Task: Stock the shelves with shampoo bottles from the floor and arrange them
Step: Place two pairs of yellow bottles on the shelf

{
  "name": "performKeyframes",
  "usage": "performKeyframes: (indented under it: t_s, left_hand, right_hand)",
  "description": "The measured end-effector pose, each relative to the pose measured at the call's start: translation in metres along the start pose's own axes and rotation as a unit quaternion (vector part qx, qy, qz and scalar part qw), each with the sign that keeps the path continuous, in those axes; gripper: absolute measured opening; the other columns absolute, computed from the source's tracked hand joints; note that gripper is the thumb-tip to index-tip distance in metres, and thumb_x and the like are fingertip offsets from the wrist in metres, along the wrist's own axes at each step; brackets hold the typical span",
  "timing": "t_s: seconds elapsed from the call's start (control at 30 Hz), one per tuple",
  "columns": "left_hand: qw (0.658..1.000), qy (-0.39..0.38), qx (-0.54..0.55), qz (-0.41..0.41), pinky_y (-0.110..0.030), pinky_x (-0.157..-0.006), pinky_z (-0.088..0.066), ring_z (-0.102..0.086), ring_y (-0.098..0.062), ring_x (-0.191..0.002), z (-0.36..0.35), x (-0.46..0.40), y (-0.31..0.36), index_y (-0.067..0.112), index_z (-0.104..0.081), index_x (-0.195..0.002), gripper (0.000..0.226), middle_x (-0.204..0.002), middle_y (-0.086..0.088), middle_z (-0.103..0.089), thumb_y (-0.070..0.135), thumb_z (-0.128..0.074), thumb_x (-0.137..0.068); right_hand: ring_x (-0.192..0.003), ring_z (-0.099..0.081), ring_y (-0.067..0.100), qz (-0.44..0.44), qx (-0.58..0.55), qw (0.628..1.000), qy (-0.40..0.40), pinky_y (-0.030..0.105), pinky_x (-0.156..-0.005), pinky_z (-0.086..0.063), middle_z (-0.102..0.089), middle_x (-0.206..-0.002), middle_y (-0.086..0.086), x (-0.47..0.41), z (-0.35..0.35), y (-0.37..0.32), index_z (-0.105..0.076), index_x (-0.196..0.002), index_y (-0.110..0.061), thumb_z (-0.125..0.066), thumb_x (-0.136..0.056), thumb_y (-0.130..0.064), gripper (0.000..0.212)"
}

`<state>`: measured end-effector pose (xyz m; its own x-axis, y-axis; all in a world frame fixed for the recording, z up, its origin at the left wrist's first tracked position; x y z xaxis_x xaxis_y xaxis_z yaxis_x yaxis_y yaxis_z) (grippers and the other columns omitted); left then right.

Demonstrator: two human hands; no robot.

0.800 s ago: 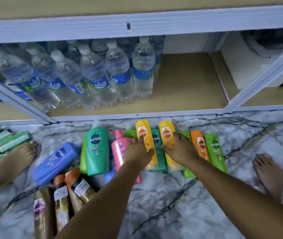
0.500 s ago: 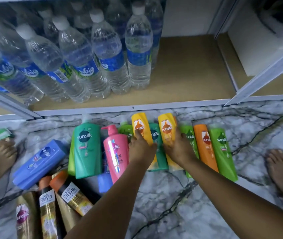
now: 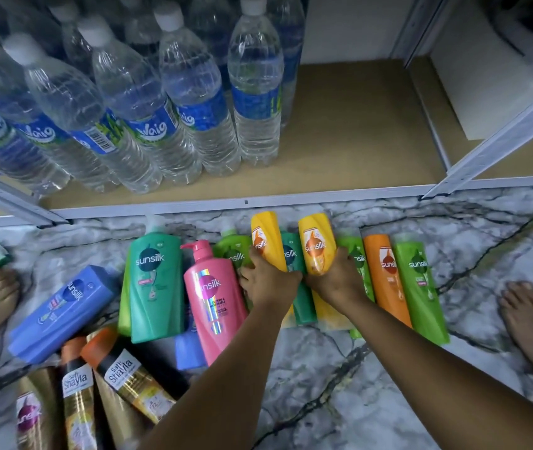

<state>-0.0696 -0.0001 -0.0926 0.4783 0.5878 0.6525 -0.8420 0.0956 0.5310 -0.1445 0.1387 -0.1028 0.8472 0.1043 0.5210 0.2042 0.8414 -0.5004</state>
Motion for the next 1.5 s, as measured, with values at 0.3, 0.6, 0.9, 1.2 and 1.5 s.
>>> performKeyframes:
  t_s: [0.3,0.6,0.9,1.2,1.5]
  left_hand:
    - [0.946,-0.06,0.317,-0.017,-0.042,-0.084,-0.047,-0.057,-0.02,-0.086,0.012,0.019,-0.002,0.019,-0.043,-0.125,0.055,-0.095,0.001,-0.059,0.016,-0.055,-0.072]
    - [0.958,-0.064,0.265,-0.094,-0.019,-0.063,-0.048,-0.056,-0.007,-0.075,0.113,0.118,0.051,0.016,-0.045,-0.127,0.046,-0.092,0.004,-0.059,0.008,-0.055,-0.083]
    - [0.964,-0.04,0.249,-0.084,-0.03,-0.07,-0.047,-0.058,-0.02,-0.085,0.26,0.269,0.146,0.019,-0.032,-0.141,0.065,-0.106,-0.005,-0.058,0.019,-0.058,-0.082]
    - [0.955,-0.006,0.262,-0.137,-0.028,-0.067,-0.044,-0.051,-0.01,-0.079,0.368,0.411,0.253,0.03,-0.032,-0.127,0.046,-0.093,0.007,-0.051,0.007,-0.05,-0.091]
    - [0.945,0.029,0.27,-0.181,-0.026,-0.06,-0.043,-0.054,-0.015,-0.076,0.439,0.52,0.328,0.027,-0.031,-0.135,0.049,-0.099,-0.005,-0.055,0.012,-0.05,-0.092]
  right_hand:
    - [-0.084,-0.053,0.021,0.041,-0.083,0.996,-0.011,0.028,-0.062,-0.041,-0.052,-0.099,0.0,0.013,0.023,-0.009,-0.035,-0.114,-0.013,-0.081,-0.071,-0.026,0.064]
    - [-0.087,-0.055,0.019,0.055,-0.125,0.99,-0.027,0.025,-0.059,-0.04,-0.053,-0.1,-0.002,0.114,0.102,-0.082,-0.036,-0.117,-0.015,-0.081,-0.071,-0.024,0.065]
    - [-0.083,-0.057,0.016,0.069,-0.146,0.986,-0.031,0.017,-0.056,-0.038,-0.056,-0.095,-0.003,0.246,0.241,-0.196,-0.04,-0.112,-0.017,-0.081,-0.07,-0.02,0.059]
    - [-0.08,-0.053,0.016,0.124,-0.139,0.982,-0.032,0.018,-0.055,-0.037,-0.054,-0.096,-0.003,0.355,0.377,-0.293,-0.036,-0.111,-0.02,-0.079,-0.074,-0.022,0.057]
    - [-0.09,-0.057,0.02,0.177,-0.143,0.974,-0.019,0.027,-0.068,-0.041,-0.056,-0.101,0.002,0.437,0.476,-0.349,-0.041,-0.107,-0.02,-0.079,-0.07,-0.019,0.053]
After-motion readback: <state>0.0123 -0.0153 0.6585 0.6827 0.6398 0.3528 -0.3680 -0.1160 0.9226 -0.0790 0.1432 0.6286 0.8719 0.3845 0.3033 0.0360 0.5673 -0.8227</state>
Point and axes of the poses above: each hand's wrist, its own x-axis away from the middle knuckle, its own z-axis out of the back of the hand, y = z × x, the point moved 6 cm from there along -x, towards the middle knuckle
